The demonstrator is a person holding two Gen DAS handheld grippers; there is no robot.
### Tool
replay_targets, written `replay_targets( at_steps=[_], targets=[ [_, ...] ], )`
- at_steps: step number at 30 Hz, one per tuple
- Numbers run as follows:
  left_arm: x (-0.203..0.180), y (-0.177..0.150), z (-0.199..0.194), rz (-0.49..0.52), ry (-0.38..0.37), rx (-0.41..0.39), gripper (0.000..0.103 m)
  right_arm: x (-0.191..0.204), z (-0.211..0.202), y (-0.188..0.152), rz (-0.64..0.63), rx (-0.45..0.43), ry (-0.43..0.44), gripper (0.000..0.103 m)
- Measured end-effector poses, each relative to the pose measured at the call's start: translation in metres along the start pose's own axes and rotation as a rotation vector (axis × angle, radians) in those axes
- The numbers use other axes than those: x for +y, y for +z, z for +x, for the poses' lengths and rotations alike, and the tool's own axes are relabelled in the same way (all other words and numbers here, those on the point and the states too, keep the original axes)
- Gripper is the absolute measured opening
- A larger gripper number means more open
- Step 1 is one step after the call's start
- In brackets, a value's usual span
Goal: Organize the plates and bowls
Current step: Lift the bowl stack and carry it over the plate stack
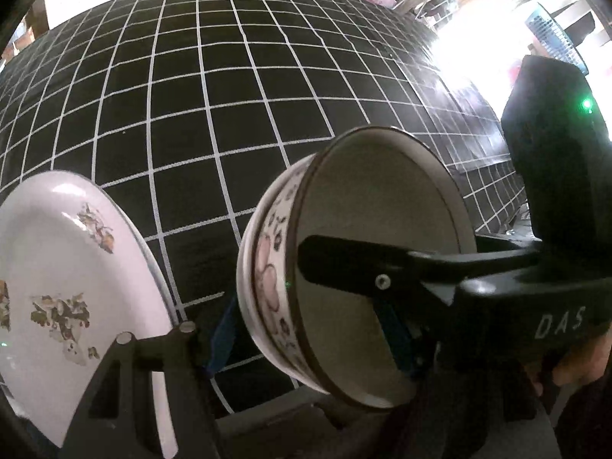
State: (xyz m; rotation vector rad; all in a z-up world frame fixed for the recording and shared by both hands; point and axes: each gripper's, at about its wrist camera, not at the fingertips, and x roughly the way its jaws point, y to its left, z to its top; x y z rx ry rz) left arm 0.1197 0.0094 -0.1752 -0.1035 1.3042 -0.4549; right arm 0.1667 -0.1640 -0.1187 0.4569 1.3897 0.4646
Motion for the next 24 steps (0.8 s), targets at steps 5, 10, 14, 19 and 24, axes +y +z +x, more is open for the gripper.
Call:
replay_targets(
  at_steps=[5,10,14,19,24],
  targets=[
    [-0.008,0.003,0.009,-0.009,0.013,-0.001,0.065,-0.004,-0.001,-0.003,0.001,-0.001,-0.014,0.083],
    [-0.023,0.008,0.016,-0.02,0.038,-0.019,0.069,-0.008,-0.005,-0.007,0.019,-0.018,-0.025,0.081],
    [-0.034,0.012,0.025,-0.052,0.053,-0.036,0.069,-0.013,-0.008,-0.01,0.065,-0.02,-0.03,0.081],
    [-0.044,0.018,0.034,-0.068,0.05,-0.018,0.07,-0.016,-0.013,-0.013,0.107,-0.012,-0.05,0.081],
    [-0.05,0.027,0.036,-0.086,0.039,-0.009,0.07,-0.019,-0.02,-0.012,0.133,-0.011,-0.074,0.08]
  ],
)
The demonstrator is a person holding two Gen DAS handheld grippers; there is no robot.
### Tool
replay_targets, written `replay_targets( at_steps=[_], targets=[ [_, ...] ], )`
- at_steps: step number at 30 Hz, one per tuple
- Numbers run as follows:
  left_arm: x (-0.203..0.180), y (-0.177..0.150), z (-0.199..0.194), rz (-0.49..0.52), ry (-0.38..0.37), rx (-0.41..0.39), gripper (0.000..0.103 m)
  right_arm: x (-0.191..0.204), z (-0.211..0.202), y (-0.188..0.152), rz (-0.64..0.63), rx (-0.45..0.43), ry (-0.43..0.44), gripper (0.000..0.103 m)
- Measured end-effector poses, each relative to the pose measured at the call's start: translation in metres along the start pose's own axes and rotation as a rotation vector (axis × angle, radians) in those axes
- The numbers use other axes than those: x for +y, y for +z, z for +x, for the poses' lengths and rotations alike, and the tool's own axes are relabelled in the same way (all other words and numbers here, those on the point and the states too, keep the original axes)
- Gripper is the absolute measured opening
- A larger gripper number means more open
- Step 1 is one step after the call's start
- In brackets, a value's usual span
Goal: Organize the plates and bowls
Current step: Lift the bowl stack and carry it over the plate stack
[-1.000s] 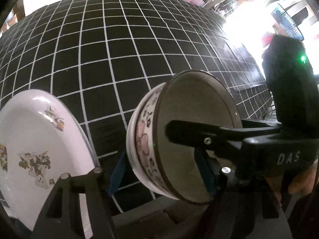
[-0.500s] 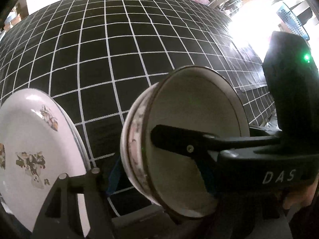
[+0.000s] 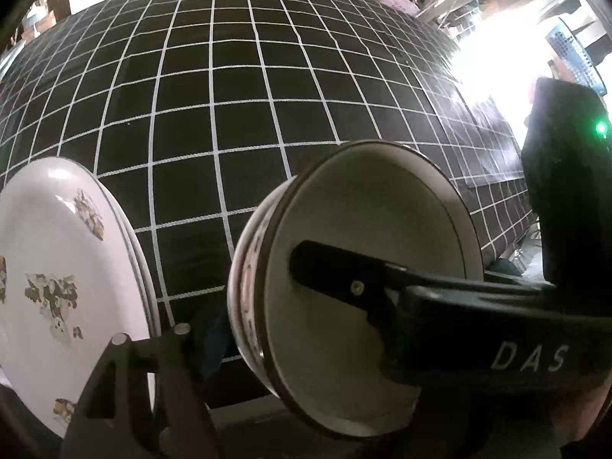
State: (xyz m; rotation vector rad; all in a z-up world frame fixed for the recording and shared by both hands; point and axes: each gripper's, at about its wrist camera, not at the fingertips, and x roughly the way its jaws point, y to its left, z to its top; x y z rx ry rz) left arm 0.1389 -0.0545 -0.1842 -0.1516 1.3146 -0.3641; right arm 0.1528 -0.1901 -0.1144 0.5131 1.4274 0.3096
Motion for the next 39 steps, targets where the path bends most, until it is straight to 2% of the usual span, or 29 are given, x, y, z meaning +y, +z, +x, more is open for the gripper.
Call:
replay_targets(
  at_steps=[10,17,25,27,35,39],
  targets=[
    [-0.008,0.028,-0.031,-0.04,-0.009,-0.07,0.07,0.039,-0.025,0.012,-0.036,-0.002,-0.03,0.08],
    [0.017,0.049,-0.076,-0.089,0.003,-0.134,0.07,0.1,-0.03,0.019,-0.139,0.003,-0.021,0.08],
    [0.084,0.054,-0.111,-0.184,0.044,-0.169,0.07,0.167,0.007,0.018,-0.237,0.07,0.0,0.08],
    [0.114,0.036,-0.124,-0.202,0.049,-0.169,0.07,0.177,0.018,0.016,-0.249,0.087,0.002,0.08],
    [0.147,0.02,-0.105,-0.273,0.035,-0.132,0.07,0.196,0.063,0.014,-0.248,0.151,-0.039,0.079],
    [0.157,0.016,-0.102,-0.286,0.026,-0.128,0.07,0.197,0.071,0.014,-0.25,0.163,-0.049,0.078]
  ],
)
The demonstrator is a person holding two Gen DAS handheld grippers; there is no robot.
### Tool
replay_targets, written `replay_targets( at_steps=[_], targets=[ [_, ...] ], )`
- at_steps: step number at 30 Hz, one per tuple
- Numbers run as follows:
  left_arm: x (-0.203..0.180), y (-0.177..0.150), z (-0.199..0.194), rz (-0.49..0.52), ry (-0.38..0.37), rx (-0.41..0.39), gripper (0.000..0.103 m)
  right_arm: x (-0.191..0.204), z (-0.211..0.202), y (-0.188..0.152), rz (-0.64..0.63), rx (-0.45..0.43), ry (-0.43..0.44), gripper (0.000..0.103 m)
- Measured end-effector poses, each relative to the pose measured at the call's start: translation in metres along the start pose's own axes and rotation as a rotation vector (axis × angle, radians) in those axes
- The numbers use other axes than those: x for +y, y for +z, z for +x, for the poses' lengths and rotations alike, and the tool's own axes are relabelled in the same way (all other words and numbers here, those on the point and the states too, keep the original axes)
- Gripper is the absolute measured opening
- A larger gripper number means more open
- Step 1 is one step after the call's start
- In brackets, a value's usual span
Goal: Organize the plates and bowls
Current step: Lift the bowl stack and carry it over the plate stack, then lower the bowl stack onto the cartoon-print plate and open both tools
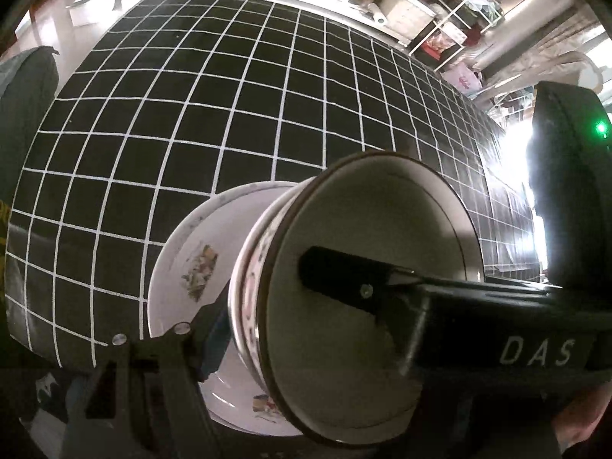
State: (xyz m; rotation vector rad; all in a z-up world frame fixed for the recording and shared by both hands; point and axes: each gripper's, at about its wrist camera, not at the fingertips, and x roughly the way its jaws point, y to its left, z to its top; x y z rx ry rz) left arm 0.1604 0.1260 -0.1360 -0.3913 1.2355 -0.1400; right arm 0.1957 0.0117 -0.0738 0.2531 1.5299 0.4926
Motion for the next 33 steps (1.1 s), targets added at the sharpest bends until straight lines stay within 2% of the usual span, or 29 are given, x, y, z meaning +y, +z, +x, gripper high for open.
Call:
replay_targets(
  at_steps=[7,13,24,29,33],
  targets=[
    [0.002,0.005,0.007,0.003,0.007,0.001,0.07,-0.002,0.002,0.002,-0.003,-0.005,-0.008,0.077],
    [0.019,-0.003,-0.005,0.023,0.014,-0.012,0.069,-0.01,0.004,0.003,0.009,-0.001,-0.014,0.076],
    [0.011,0.0,0.001,0.048,0.012,-0.034,0.069,-0.018,0.006,0.0,0.036,-0.004,-0.003,0.076],
    [0.013,-0.001,0.0,0.04,0.011,-0.029,0.07,-0.021,0.002,-0.002,0.044,-0.008,0.014,0.076],
    [0.023,-0.004,-0.007,0.0,0.016,-0.042,0.07,-0.024,-0.01,-0.002,0.042,-0.045,0.017,0.076]
  ],
)
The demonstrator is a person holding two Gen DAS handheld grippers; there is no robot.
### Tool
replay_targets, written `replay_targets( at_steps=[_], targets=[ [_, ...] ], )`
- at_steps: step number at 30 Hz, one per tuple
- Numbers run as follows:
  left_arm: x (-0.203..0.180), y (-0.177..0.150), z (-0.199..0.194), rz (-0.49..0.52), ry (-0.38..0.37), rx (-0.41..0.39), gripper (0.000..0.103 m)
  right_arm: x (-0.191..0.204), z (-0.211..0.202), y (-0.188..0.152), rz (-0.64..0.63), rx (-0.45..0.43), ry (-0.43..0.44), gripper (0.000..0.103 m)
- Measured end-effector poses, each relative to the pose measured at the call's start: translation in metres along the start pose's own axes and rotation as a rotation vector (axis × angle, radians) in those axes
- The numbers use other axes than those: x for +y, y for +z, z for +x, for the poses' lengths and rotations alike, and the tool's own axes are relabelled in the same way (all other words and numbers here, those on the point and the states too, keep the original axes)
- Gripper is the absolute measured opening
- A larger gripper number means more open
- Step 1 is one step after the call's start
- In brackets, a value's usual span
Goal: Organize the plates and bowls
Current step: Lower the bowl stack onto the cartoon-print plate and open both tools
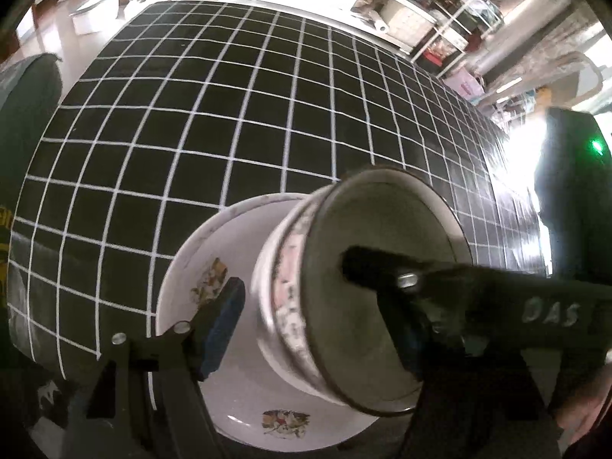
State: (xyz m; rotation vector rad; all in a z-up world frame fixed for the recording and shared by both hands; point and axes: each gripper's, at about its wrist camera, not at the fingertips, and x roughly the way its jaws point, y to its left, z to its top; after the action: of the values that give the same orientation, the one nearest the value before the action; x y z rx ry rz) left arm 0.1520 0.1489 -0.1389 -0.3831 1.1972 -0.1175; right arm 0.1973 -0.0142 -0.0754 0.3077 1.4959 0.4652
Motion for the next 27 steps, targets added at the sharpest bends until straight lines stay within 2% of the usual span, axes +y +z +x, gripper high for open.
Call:
replay_targets(
  at_steps=[10,16,22,24,27],
  targets=[
    [0.015,-0.013,-0.032,-0.044,0.033,-0.043,0.07,-0.011,-0.023,-0.013,0.021,-0.051,0.018,0.076],
    [0.002,-0.02,-0.053,-0.034,0.053,-0.093,0.07,-0.014,-0.045,-0.026,0.023,-0.098,0.029,0.076],
    [-0.026,-0.037,-0.085,0.031,0.11,-0.187,0.07,-0.016,-0.078,-0.05,0.009,-0.165,0.045,0.076],
    [-0.04,-0.046,-0.101,0.082,0.101,-0.238,0.07,-0.017,-0.09,-0.061,-0.007,-0.195,0.045,0.076],
    [-0.062,-0.063,-0.127,0.14,0.105,-0.331,0.07,-0.016,-0.116,-0.083,-0.052,-0.294,-0.001,0.076]
  ],
)
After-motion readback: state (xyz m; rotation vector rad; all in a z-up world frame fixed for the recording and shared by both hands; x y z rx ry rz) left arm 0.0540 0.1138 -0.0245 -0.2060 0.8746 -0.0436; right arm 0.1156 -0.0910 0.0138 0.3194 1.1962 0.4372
